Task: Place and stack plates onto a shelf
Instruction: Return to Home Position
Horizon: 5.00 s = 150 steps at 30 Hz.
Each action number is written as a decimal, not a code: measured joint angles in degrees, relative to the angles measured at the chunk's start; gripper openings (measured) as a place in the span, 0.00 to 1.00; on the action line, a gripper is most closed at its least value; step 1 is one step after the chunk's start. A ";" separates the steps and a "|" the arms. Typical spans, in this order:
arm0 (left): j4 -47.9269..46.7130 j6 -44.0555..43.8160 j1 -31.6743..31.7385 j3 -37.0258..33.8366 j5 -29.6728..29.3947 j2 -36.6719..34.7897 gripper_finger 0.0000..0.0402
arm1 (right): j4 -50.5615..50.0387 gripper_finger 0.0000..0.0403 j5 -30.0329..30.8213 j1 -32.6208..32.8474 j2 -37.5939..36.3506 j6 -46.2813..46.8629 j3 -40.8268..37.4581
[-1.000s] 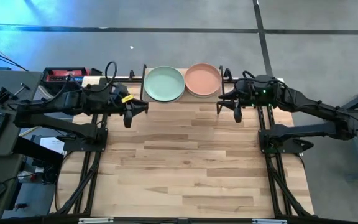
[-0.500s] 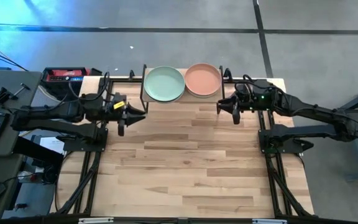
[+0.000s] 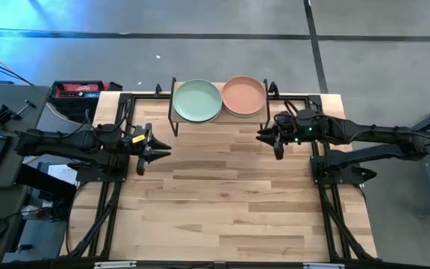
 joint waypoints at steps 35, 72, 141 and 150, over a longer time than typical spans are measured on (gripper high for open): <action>8.89 9.25 -4.05 -27.50 0.40 -20.45 0.22 | 4.18 0.25 7.59 3.45 0.98 4.64 0.02; 9.19 12.13 -4.03 -28.01 -6.38 -20.90 0.22 | 13.63 0.25 7.52 5.63 -1.15 -3.48 -7.75; 9.23 12.17 -4.03 -27.97 -6.38 -20.90 0.22 | 19.81 0.25 -4.36 6.85 -49.65 -5.57 -46.16; 9.23 12.17 -4.03 -27.97 -6.38 -20.89 0.22 | 19.70 0.25 -3.93 7.51 -49.42 -4.06 -46.16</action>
